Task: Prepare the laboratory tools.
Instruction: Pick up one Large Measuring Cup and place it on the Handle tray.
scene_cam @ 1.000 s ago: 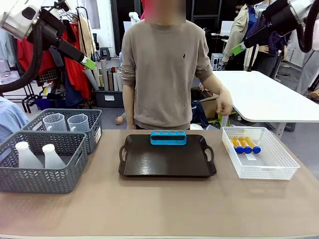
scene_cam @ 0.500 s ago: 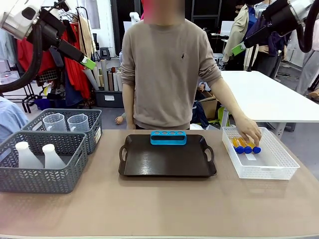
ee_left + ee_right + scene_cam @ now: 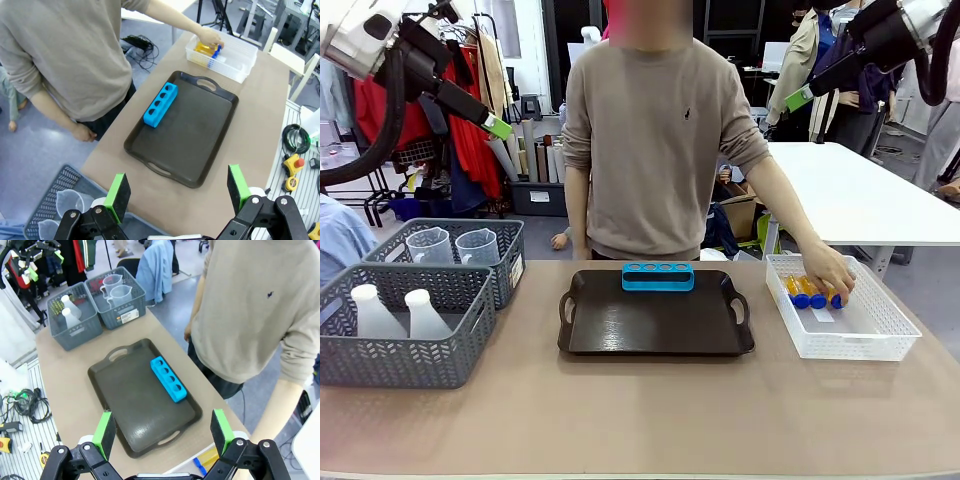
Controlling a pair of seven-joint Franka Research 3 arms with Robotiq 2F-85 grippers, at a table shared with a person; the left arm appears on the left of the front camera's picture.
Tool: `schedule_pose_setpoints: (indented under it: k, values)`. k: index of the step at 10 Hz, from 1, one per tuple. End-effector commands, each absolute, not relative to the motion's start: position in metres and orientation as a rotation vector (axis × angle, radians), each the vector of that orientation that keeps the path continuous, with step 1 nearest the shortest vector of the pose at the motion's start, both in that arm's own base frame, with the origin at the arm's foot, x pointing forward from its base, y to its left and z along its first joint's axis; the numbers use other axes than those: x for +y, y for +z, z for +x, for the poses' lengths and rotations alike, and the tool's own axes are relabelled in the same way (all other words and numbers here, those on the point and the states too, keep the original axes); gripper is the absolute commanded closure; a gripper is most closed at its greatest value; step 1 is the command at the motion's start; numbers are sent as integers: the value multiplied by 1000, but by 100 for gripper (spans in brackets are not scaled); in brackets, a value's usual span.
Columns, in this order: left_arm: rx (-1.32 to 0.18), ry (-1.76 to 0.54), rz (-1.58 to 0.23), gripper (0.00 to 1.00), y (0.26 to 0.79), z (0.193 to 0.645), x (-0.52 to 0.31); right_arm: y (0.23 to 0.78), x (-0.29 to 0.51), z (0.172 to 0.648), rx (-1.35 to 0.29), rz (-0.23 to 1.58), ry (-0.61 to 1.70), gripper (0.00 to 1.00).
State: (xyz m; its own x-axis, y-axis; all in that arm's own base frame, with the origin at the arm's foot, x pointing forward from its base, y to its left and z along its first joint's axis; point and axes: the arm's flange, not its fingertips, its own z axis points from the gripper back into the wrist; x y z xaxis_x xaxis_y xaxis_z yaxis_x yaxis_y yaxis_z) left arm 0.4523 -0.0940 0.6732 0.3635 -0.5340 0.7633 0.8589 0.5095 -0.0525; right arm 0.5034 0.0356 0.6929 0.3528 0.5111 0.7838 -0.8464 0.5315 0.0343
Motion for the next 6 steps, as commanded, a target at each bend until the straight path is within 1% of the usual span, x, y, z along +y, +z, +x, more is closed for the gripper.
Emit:
schedule_pose_setpoints:
  k: [1, 2, 3, 4, 6]
  values:
    - [-767, -941, -491, 0, 674, 453, -93, 694, 37, 502, -812, 485, 923, 0]
    - [-762, -944, -493, 0, 673, 452, -94, 694, 37, 502, -812, 485, 923, 0]
    - [-713, -900, -279, 0, 674, 462, -92, 694, 37, 502, -812, 485, 923, 0]
    - [-610, -862, -204, 0, 676, 473, -88, 694, 37, 502, -812, 485, 923, 0]
    - [-472, -794, -79, 0, 670, 489, -75, 694, 37, 502, -812, 485, 923, 0]
